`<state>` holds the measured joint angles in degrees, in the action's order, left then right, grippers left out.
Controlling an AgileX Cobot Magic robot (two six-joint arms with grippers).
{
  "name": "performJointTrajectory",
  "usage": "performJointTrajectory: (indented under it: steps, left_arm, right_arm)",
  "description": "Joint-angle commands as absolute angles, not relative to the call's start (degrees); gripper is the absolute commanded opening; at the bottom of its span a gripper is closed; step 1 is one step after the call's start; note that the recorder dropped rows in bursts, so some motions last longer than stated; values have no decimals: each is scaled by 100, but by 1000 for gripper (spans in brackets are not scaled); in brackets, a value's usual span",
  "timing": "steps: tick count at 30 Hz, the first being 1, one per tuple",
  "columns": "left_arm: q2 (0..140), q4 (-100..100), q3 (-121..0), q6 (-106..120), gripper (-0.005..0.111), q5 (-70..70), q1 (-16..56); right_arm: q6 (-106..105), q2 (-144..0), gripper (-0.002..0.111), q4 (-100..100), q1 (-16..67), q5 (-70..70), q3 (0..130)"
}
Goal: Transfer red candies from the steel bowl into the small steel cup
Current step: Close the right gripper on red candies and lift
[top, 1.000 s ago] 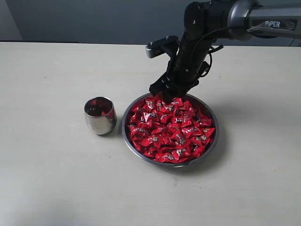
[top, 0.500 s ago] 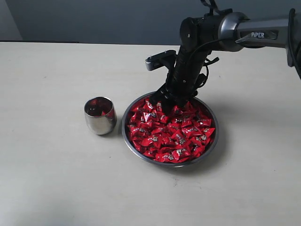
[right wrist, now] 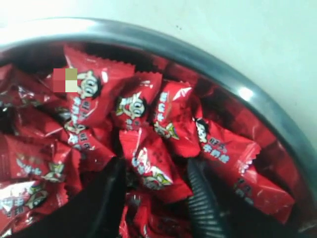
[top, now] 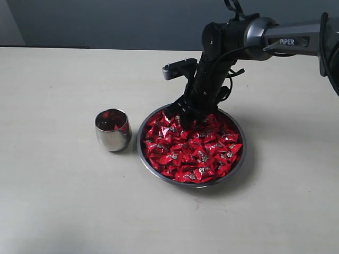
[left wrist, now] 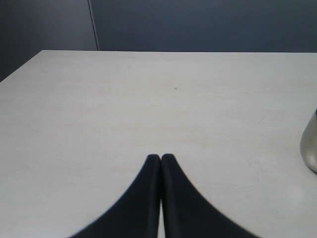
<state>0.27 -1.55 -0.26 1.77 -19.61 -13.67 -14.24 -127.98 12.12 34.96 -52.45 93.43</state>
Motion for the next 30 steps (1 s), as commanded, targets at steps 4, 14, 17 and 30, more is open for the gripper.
performJointTrajectory:
  steps: [4, 14, 17, 30]
  left_arm:
    - [0, -141, 0, 168, 0, -1914, -1312]
    - [0, -141, 0, 168, 0, -1914, -1312]
    - [0, -141, 0, 168, 0, -1914, -1312]
    - [0, -141, 0, 168, 0, -1914, -1312]
  right_arm:
    - [-1438, -12838, 7, 1226, 3476, -5195, 9330]
    - [-1438, -12629, -1, 1190, 3476, -5360, 9341]
    - [-1438, -12472, -1, 1141, 3476, -5374, 9341]
    - [-1438, -11822, -1, 1442, 3476, -5284, 9341]
